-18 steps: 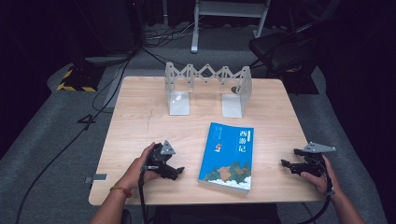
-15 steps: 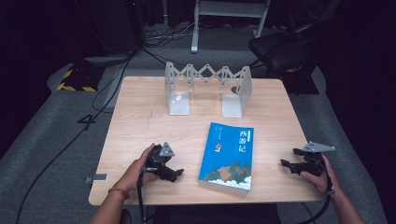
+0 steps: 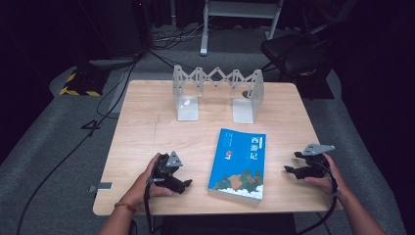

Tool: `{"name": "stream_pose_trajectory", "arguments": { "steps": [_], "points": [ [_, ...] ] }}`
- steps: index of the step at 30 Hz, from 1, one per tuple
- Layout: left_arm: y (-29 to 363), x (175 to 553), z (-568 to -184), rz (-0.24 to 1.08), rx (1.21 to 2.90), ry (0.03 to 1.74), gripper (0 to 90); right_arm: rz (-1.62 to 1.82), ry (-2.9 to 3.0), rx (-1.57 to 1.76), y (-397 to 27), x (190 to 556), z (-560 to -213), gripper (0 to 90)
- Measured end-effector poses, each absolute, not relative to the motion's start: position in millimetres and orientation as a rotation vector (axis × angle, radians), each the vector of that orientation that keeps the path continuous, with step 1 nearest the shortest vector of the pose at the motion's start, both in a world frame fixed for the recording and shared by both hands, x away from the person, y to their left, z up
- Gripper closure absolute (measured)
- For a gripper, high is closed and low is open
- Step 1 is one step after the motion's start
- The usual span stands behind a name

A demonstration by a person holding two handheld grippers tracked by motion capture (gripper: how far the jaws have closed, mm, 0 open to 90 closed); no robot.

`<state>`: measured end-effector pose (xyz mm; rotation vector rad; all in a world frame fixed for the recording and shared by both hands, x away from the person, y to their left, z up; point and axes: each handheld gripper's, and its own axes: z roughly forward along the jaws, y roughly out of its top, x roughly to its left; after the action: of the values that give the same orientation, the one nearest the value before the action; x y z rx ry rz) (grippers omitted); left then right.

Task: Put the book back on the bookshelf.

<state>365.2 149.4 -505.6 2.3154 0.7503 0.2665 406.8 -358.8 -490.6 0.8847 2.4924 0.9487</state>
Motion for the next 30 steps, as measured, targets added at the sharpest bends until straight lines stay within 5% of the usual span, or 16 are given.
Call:
{"name": "stream_pose_trajectory", "arguments": {
  "steps": [14,30],
  "points": [
    [145,369,-505,0.263,2.318,0.745,0.5,0.953,2.640,0.605,-290,400,-487,27.1],
    [145,369,-505,0.262,2.318,0.746,0.4,1.032,2.717,0.544,-286,376,-493,27.8]
  ]
}}
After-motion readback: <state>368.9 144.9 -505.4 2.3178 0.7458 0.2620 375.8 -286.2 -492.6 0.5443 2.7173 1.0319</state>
